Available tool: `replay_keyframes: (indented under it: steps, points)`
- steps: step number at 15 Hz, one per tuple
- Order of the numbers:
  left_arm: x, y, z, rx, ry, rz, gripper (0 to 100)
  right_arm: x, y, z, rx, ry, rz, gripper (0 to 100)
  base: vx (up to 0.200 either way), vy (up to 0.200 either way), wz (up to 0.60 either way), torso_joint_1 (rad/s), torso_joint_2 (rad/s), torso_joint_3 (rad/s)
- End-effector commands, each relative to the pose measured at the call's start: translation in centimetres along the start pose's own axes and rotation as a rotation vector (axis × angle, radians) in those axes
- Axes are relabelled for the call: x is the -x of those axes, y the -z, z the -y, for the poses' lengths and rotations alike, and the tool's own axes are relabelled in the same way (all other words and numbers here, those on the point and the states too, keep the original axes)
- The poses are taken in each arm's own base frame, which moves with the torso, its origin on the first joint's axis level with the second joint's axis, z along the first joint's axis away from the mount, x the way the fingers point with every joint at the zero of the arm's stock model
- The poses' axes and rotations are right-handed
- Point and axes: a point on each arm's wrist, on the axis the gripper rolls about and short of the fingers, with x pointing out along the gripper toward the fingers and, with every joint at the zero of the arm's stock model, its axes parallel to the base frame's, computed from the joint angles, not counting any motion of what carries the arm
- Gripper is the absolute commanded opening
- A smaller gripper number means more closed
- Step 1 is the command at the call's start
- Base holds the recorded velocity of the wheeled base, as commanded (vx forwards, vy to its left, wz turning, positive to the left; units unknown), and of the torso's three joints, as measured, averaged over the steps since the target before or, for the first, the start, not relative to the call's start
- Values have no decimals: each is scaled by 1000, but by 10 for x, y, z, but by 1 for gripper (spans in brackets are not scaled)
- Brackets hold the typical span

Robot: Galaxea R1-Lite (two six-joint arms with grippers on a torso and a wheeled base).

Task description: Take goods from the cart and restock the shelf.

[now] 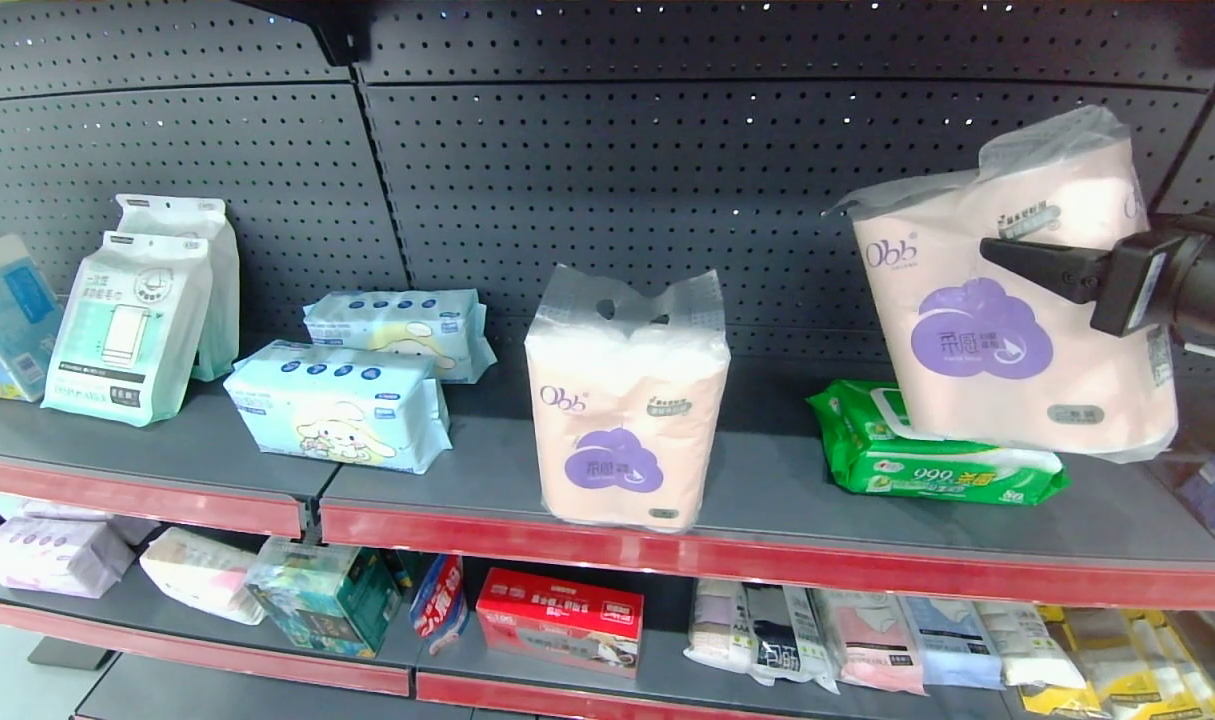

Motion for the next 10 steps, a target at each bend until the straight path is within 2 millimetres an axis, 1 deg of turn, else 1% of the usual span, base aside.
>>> replay_keyframes:
  steps: [1,2,3,5,7,8,9,10]
  points:
    - [0,0,0,0,0,1,100,-10,-3,1,0,-4,6,0,0,0,0,0,0,0]
    - [0,0,0,0,0,-1,100,-14,-4,0,-1,-12,8,0,0,0,0,0,0,0]
    - [0,0,0,0,0,-1,100,-21,-5,-6,-6,-43,10,0,0,0,0,0,0,0]
    - [0,0,0,0,0,-1,100,-29,-6,-10,-31,-64,20,0,0,0,0,0,0,0]
    - [0,0,0,0,0,1,100,-44,-9,-14,-65,-85,49,0,0,0,0,0,0,0]
    - [0,0,0,0,0,-1,100,-57,-7,-20,-100,-108,69,0,0,0,0,0,0,0]
    - [0,0,0,0,0,1,100,-64,-5,-23,-112,-118,77,0,0,0,0,0,0,0]
    - [0,0,0,0,0,1,100,-76,2,-27,-110,-128,80,0,0,0,0,0,0,0]
